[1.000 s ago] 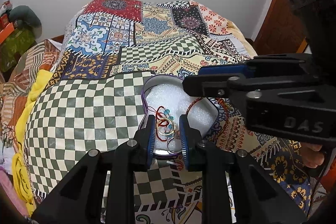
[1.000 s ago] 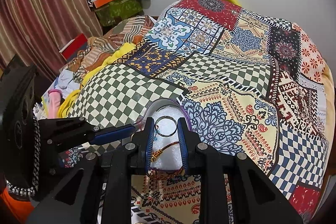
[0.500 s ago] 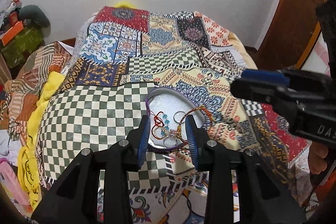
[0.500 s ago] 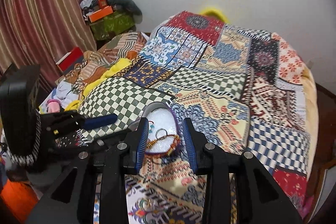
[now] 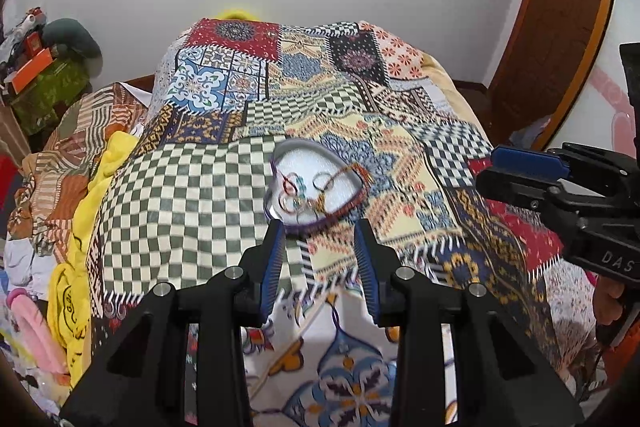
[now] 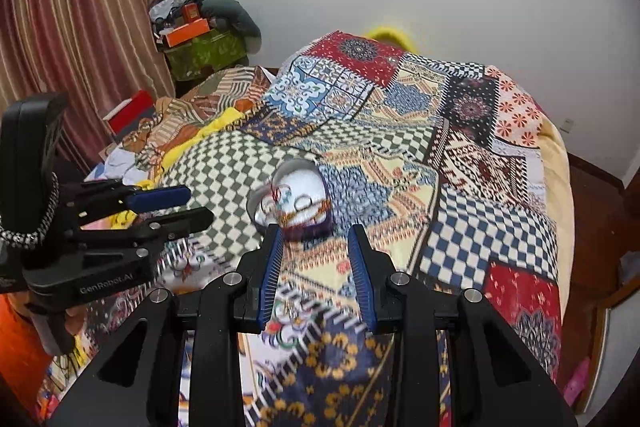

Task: Organize jewelry
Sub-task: 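Move both grippers away from the tin back to the rings on the bedspread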

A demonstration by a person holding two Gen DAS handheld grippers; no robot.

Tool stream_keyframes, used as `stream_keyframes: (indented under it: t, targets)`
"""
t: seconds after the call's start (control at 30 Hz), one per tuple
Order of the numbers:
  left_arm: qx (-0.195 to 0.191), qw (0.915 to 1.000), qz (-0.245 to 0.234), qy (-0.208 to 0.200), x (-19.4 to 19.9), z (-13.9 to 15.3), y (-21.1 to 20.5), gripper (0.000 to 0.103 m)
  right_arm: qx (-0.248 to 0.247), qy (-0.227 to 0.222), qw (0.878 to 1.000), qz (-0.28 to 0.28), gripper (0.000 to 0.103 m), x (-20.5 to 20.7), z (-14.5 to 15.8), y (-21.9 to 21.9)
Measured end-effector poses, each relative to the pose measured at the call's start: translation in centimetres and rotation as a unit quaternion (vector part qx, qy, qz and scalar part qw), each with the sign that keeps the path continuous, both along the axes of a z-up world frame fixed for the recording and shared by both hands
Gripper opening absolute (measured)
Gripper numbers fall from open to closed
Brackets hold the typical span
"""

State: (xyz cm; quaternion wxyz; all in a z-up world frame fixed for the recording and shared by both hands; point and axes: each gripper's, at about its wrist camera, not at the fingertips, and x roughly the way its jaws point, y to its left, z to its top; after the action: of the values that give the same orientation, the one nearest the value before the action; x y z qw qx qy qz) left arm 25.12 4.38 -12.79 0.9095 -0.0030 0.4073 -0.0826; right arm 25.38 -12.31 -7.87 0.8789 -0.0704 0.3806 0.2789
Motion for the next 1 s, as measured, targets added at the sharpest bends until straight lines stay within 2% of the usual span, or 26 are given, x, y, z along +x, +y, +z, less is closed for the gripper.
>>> stream_keyframes:
  t: [0.2,0.47,0.87,0.93,1.0]
  targets:
    - [0.006,0.9998,-0.015,0.011,-2.0,-1.3,-1.1,0.035,-0.022,0.013,1.000,0.002,0.030,-1.9,-2.1,-0.3]
    - [0.012,0.9990,-0.032,0.028,-3.6,-4.0,-1.7,0.035,-0.057,0.059,0.997,0.010,0.030,-2.1,-6.8,0.1]
    - [0.011,0.9991,-0.016,0.039,-3.4,-5.7,-0.3,0.035,-0.098,0.061,0.993,0.036,0.030,-0.7,-8.4,2.3]
    - [0.008,0.9991,-0.013,0.040,-3.2,-5.8,-0.2,0.035,-0.096,0.060,0.993,0.042,0.024,-0.7,-8.5,2.5]
    - [0.002,0.9990,-0.015,0.041,-3.1,-5.9,-0.3,0.035,-0.094,0.058,0.993,0.051,0.009,-0.8,-8.5,2.7]
